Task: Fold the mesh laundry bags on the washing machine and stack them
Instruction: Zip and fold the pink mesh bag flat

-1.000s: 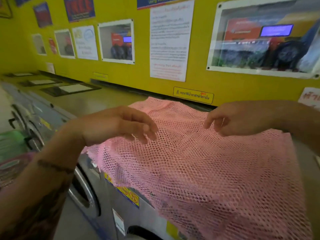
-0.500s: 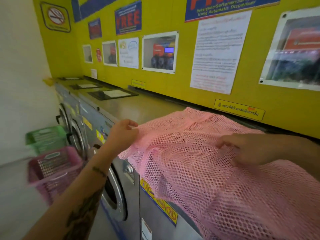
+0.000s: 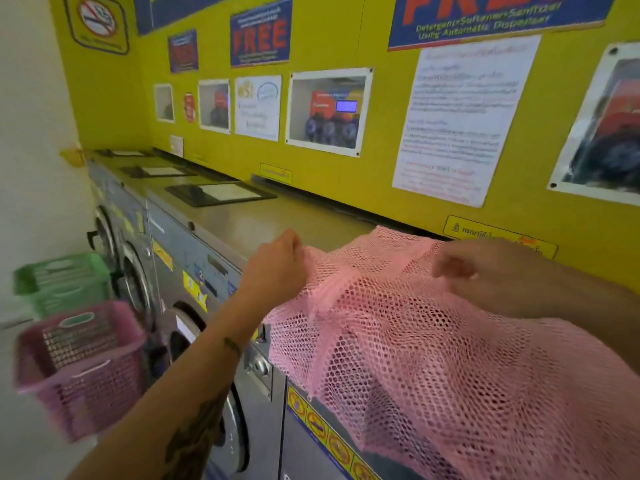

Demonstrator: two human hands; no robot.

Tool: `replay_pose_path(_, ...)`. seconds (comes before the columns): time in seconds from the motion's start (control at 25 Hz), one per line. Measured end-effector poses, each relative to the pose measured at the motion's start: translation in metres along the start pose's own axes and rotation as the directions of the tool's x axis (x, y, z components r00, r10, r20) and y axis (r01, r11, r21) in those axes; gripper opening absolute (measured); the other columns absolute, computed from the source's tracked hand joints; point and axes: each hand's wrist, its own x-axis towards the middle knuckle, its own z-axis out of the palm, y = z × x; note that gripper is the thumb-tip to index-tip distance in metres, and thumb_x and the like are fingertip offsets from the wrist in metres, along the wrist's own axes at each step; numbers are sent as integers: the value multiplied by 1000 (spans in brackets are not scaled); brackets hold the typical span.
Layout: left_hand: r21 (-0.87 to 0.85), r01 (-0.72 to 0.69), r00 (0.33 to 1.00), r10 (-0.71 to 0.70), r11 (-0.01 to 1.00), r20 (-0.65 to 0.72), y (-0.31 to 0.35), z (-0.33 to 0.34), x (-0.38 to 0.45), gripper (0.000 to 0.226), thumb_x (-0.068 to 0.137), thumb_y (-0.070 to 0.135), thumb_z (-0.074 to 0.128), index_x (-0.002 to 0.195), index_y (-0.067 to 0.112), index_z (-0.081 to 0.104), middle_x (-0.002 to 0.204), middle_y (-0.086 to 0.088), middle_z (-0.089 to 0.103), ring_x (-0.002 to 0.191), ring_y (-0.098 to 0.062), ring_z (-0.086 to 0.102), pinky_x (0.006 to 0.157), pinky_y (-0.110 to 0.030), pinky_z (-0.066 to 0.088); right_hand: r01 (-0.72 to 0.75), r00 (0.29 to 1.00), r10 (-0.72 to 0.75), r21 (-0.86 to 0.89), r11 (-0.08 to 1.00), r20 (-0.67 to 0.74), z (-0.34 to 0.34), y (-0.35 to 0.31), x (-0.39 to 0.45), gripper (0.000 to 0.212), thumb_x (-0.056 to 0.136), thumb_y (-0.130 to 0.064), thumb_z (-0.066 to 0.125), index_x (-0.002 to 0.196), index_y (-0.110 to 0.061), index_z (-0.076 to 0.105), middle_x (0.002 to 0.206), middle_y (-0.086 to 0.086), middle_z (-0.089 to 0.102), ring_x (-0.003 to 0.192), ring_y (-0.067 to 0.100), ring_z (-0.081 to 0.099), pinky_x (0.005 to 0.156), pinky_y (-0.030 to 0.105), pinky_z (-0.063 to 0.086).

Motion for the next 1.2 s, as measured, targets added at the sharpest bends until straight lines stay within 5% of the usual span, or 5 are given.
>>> replay_pose_path(0.36,-684,375,870,18,626,493,-18,-34,7,41,91,19,60,131,23,52,112,-18,63,97,-27,64,87,-41,48,156,973,-141,-71,985,184,46,-86,8,13,86,-19,59,73,-19,57,70,-2,61,62,14,56,55,41,46)
replay_pose_path(0.48,-605,232,783,223,762,581,-27,-51,-1,89,79,11,73,146,47,27,135,-23,54,122,-33,57,105,-48,43,77,958,-143,259,963,249,23,-74,14,11,89,-19,67,81,-27,65,71,-13,70,64,8,65,64,33,52)
replay_pose_path(0.6,-583,226,771,223,780,597,-26,-65,0,91,84,-5,63,147,47,21,122,-16,67,80,-24,67,65,-29,56,-19,884,-219,499,866,413,3,-63,13,15,91,-10,64,101,-22,65,73,-2,71,66,12,62,67,26,50)
replay_pose_path(0.84,97,81,853,-119,992,507,-31,-64,-6,68,87,13,64,148,25,36,141,-10,49,106,-26,64,78,-32,52,90,950,-91,17,996,300,20,-34,21,15,91,-29,61,99,-42,58,85,-17,70,85,2,62,81,34,51)
replay_pose_path(1.2,-60,-296,883,297,953,363,42,24,-28,53,96,49,40,143,27,41,152,-4,38,139,-23,34,116,-49,24,50,993,-30,-180,982,111,28,5,13,52,81,-58,56,129,-42,44,143,-1,44,133,18,38,111,42,32)
